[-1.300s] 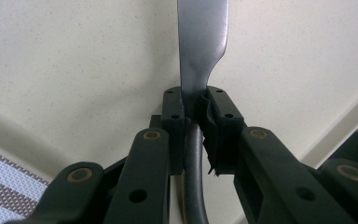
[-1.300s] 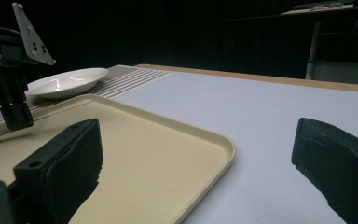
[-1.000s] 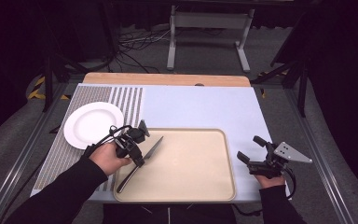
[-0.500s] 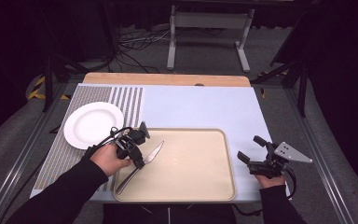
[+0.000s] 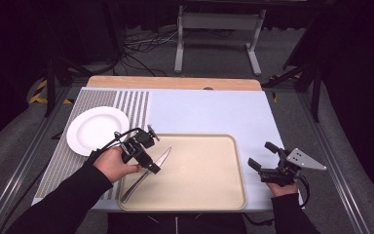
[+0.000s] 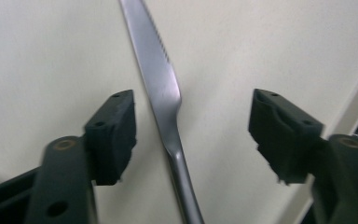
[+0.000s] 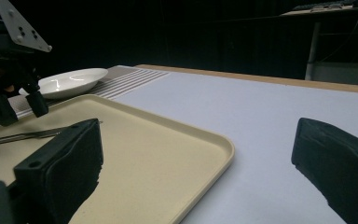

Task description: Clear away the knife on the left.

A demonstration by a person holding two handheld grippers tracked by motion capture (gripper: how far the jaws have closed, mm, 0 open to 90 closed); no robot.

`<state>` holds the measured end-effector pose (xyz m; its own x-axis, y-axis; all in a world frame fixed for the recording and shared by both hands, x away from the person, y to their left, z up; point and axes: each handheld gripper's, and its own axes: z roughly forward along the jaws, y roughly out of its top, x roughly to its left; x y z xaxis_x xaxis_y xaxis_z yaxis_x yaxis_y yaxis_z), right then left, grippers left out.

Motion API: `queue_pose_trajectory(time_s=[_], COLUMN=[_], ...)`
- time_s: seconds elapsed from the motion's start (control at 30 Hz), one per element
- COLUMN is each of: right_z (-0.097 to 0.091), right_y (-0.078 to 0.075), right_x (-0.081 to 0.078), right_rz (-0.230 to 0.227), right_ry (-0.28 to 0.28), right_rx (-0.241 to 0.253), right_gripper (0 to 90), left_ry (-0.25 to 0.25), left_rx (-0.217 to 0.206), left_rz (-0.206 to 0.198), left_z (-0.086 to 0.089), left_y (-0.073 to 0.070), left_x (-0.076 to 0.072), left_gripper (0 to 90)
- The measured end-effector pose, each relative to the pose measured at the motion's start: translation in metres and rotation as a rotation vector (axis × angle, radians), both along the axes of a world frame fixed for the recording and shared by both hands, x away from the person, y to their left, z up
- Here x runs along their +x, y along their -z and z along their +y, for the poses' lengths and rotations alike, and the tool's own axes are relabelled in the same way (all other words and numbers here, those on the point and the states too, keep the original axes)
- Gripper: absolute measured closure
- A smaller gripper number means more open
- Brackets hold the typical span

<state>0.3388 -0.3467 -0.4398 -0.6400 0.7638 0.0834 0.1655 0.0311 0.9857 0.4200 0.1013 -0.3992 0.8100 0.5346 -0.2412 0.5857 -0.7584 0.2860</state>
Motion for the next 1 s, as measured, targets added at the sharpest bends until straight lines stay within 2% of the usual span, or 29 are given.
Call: queue_pose_trajectory(time_s=[0.03,0.13,0.3,0.4,0.47,0.53,0.57,0.7,0.83,1.0], right_z=[0.000,0.000,0.000,0.000,0.000,0.000,0.000,0.000,-0.001,0.000], right_y=[0.000,0.000,0.000,0.000,0.000,0.000,0.000,0.000,0.000,0.000], right_x=[0.000,0.000,0.000,0.000,0.000,0.000,0.000,-0.001,0.000,0.000], right_rz=[0.000,-0.001,0.001,0.003,0.001,-0.002,-0.001,0.002,-0.002,0.001], right_ry=[0.000,-0.001,-0.003,-0.002,-0.003,-0.002,-0.002,-0.003,-0.005,-0.005], right_rx=[0.000,0.000,-0.001,0.000,0.000,-0.001,0.002,0.004,0.000,0.003], right_gripper=[2.7,2.6,2.7,2.6,2.7,2.7,2.7,2.8,2.8,2.9], left_ry=[0.011,0.040,0.094,0.141,0.185,0.191,0.205,0.222,0.209,0.192], left_rx=[-0.004,-0.058,-0.123,-0.136,-0.124,-0.111,-0.113,-0.096,-0.062,-0.032], left_rz=[-0.008,-0.035,-0.145,-0.196,-0.223,-0.231,-0.240,-0.234,-0.240,-0.245], left_z=[-0.002,-0.006,-0.012,-0.016,-0.020,-0.024,-0.026,-0.031,-0.032,-0.032], left_y=[0.000,-0.001,-0.004,-0.005,-0.004,-0.002,-0.001,0.006,0.012,0.020], left_x=[-0.001,-0.002,-0.005,-0.006,-0.007,-0.007,-0.007,-0.004,-0.002,0.001], left_gripper=[31.7,30.1,23.6,28.5,40.9,46.9,52.9,72.7,89.7,90.0])
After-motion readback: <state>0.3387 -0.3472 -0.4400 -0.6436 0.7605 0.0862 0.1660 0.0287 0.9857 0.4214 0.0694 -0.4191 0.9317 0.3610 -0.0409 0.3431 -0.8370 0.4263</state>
